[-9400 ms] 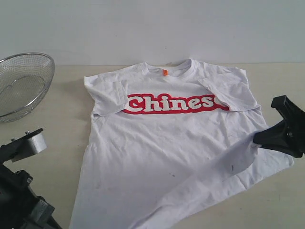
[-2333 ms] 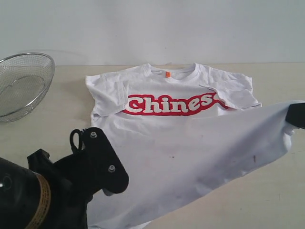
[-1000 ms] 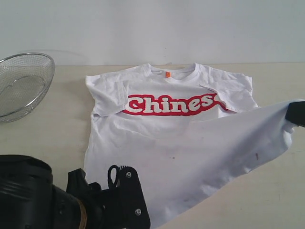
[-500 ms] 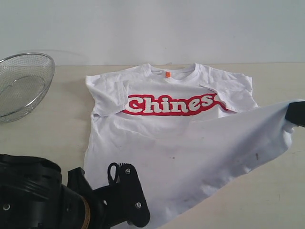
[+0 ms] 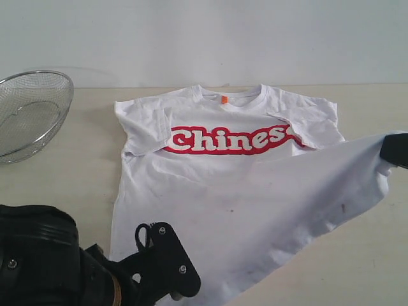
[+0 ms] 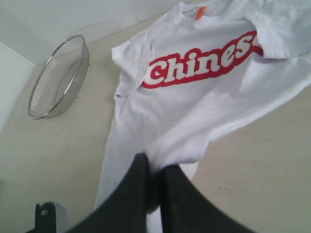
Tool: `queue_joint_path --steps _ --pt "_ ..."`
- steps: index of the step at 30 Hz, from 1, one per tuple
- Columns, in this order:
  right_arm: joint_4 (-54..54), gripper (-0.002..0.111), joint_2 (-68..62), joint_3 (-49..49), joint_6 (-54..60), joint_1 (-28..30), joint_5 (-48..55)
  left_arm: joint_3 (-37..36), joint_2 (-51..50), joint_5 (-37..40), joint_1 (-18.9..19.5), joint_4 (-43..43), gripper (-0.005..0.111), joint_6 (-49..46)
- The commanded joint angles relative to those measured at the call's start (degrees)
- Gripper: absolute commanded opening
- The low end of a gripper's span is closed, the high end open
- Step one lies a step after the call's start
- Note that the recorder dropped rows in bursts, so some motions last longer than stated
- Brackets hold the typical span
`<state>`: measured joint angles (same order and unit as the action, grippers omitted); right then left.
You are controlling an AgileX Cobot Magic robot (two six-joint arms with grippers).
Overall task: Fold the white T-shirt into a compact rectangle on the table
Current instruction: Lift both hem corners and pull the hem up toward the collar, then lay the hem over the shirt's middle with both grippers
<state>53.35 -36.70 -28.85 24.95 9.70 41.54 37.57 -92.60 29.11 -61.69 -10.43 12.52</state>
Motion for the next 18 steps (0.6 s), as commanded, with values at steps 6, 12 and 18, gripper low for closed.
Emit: queue_joint_path --steps 6,12,18 --pt "3.18 0.000 0.04 0.15 0.66 -0.22 -0.91 -0.25 0.82 -4.84 0.51 10.43 0.004 7.05" --pt "4.94 0.000 0.04 0.15 0.66 -0.22 -1.51 -0.25 6.95 -10.23 4.19 10.43 0.004 16.58" --pt "4.97 0.000 0.04 0.15 1.27 -0.22 0.30 -0.25 7.95 -11.98 8.00 10.43 0.004 17.57"
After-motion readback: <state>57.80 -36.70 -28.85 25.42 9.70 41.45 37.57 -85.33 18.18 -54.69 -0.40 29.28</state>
